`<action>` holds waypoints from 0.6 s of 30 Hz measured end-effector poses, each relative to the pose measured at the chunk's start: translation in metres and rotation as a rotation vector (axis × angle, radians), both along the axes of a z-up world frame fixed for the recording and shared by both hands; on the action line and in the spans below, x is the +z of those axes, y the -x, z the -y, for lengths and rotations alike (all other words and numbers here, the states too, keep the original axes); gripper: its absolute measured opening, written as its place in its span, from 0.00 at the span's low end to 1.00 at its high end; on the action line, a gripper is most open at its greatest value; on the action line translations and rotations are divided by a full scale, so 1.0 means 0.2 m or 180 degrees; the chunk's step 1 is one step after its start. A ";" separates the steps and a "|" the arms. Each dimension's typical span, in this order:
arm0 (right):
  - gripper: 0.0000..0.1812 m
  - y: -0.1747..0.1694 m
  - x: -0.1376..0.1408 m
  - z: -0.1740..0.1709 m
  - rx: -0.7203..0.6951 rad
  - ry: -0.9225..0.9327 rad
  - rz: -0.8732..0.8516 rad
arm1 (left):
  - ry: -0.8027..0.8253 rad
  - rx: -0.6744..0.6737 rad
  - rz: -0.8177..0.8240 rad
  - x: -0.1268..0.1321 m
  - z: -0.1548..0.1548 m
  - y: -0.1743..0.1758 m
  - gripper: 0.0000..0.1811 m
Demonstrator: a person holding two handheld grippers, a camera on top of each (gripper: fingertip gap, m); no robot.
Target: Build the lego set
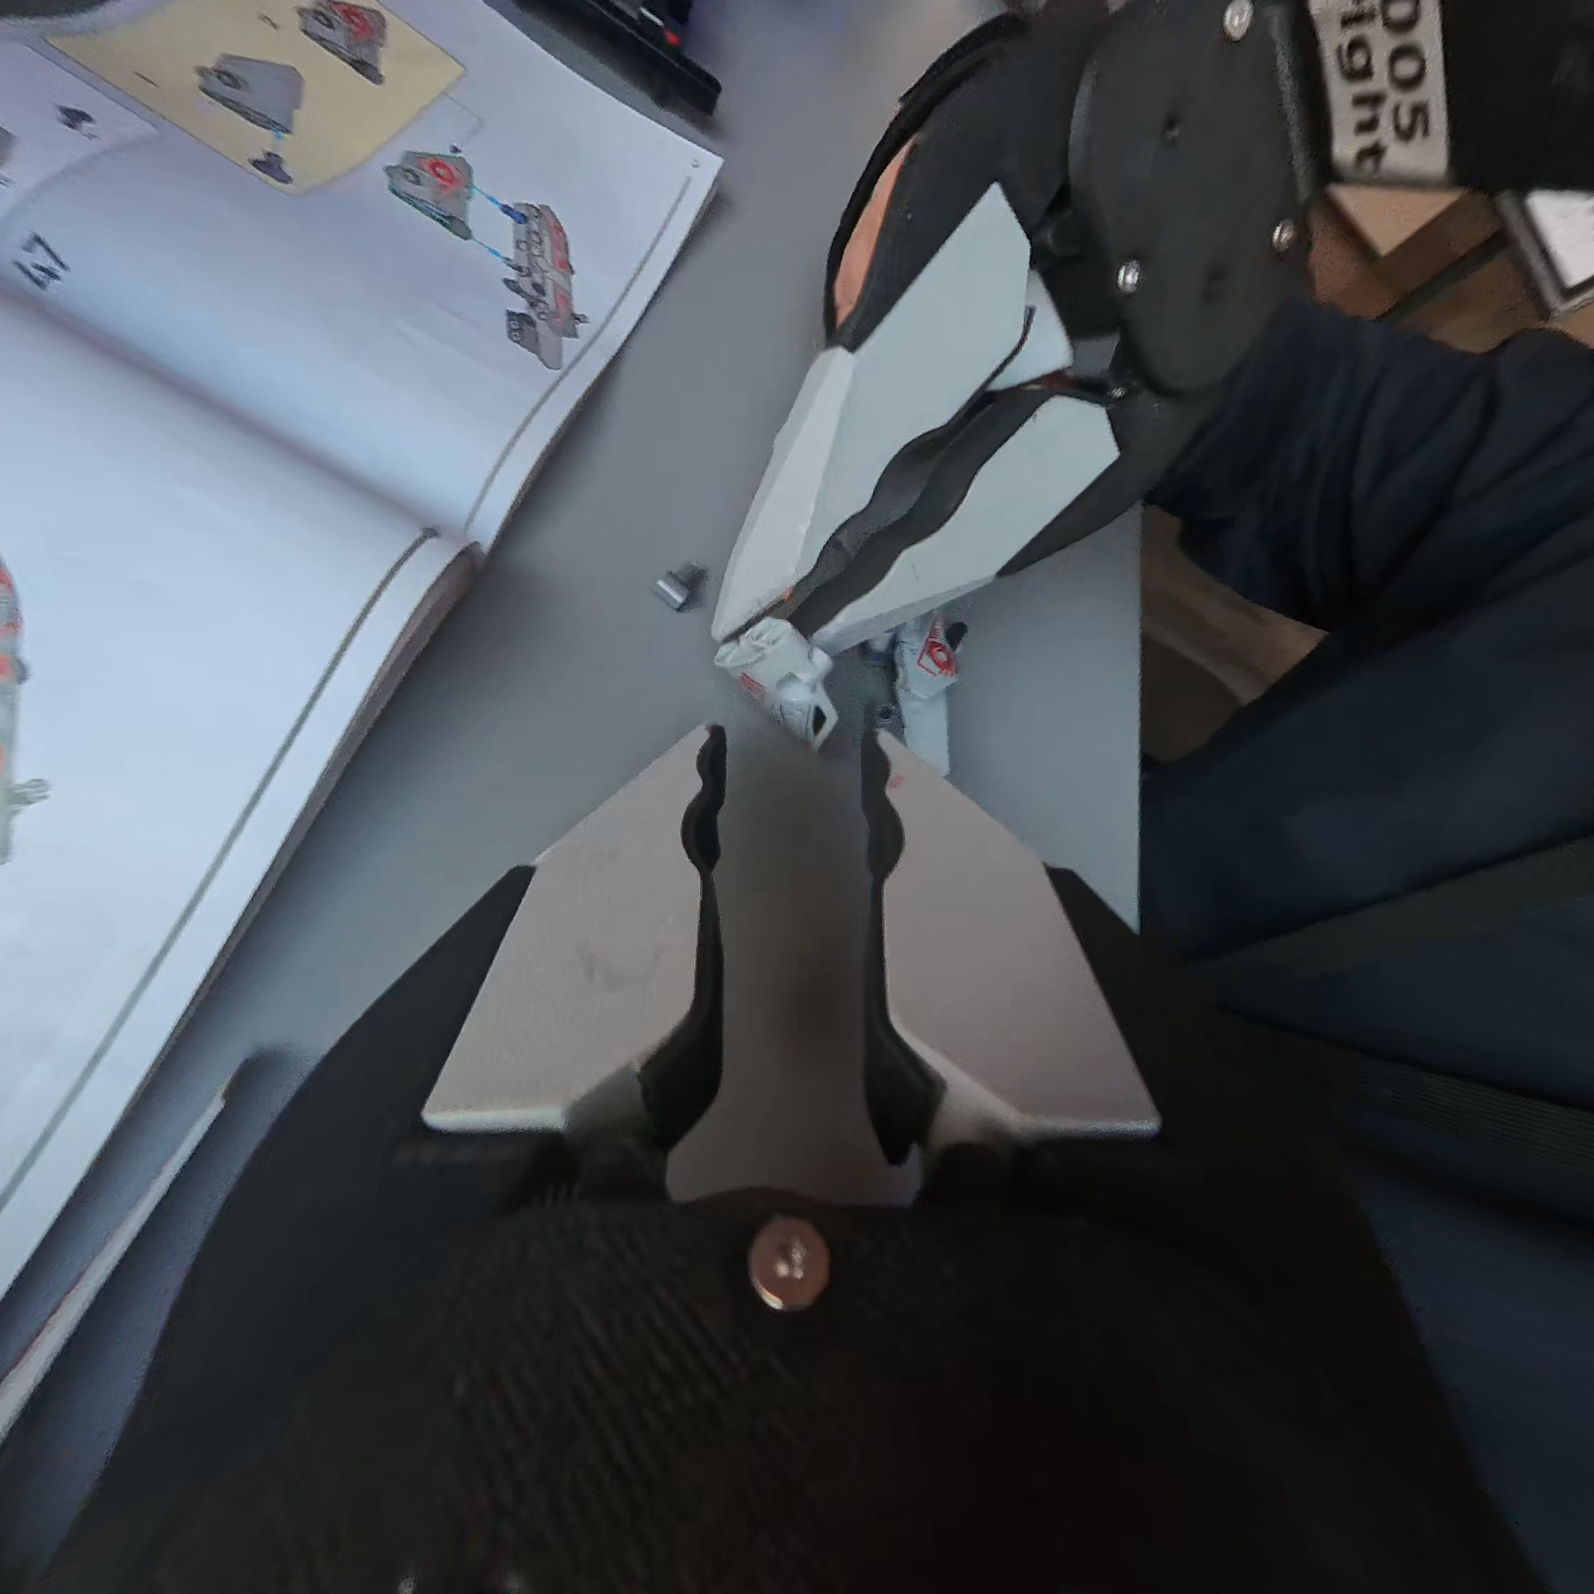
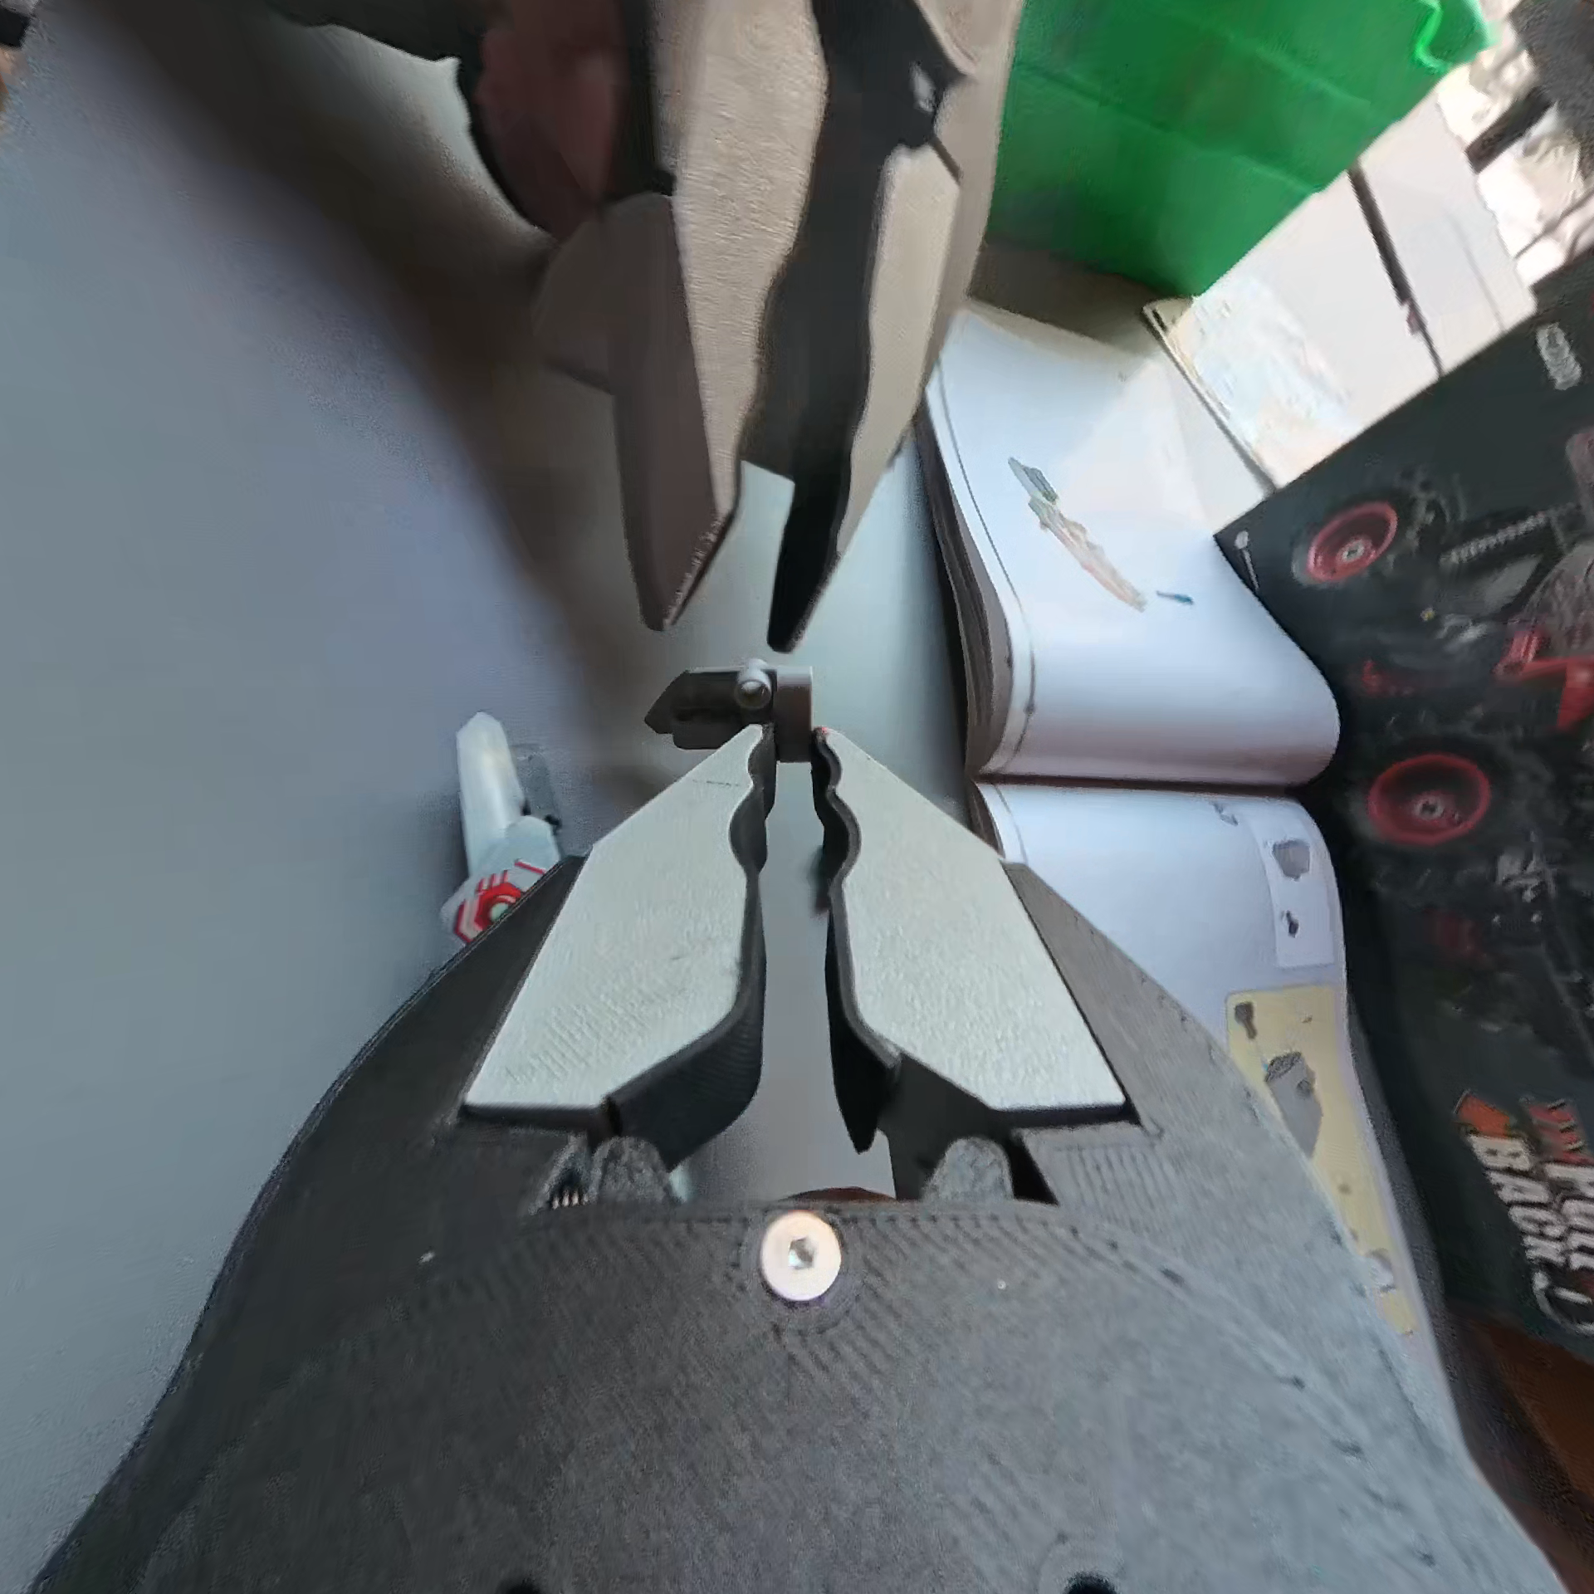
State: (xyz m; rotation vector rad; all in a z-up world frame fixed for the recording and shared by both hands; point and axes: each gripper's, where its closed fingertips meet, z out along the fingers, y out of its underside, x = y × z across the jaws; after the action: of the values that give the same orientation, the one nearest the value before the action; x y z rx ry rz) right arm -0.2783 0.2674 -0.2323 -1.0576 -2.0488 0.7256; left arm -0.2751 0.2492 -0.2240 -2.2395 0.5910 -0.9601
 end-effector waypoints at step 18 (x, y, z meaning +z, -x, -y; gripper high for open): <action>0.03 0.00 -0.08 0.02 -0.0084 0.0345 0.0322 | -0.0819 -0.0084 -0.1234 -0.07 -0.06 0.08 0.02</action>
State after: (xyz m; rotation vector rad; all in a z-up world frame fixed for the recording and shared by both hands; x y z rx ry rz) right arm -0.2783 0.2642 -0.2477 -1.2023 -2.0963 0.7915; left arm -0.2901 0.2621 -0.2389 -2.1946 0.8627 -0.4285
